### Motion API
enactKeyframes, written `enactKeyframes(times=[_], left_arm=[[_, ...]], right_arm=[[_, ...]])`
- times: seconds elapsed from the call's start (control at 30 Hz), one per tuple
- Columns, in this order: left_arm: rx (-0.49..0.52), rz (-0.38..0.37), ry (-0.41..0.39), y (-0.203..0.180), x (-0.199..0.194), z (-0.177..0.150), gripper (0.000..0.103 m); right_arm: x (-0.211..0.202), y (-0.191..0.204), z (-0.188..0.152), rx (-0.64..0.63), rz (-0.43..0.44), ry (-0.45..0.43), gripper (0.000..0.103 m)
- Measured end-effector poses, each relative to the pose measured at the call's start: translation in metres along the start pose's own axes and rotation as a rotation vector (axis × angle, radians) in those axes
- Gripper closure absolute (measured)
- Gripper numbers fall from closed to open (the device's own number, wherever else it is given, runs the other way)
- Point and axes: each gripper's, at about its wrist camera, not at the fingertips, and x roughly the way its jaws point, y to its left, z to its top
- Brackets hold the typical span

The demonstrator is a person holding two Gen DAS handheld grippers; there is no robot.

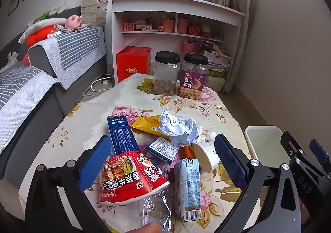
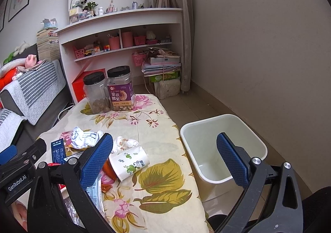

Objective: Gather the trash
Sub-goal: 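Reach both tools toward the trash items on the table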

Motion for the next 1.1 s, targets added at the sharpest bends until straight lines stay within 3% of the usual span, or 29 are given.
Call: enactKeyframes(times=[0.43, 0.5, 1.1], left_arm=[[0.005, 0.006, 0.004, -0.002, 0.002, 0.0, 0.006], [0.002, 0.008, 0.007, 0.001, 0.002, -0.001, 0.006], [-0.006, 0.036, 0.053, 0.0, 0.012, 0.001, 0.006]], right_arm=[[-0.002, 0.004, 0.002, -0.031, -0.006, 0.051, 0.007], [-0.004, 0.004, 0.0, -0.019, 0.0, 0.018, 0.007], [-0.005, 0.009, -0.001, -0.031, 0.016, 0.019, 0.007]])
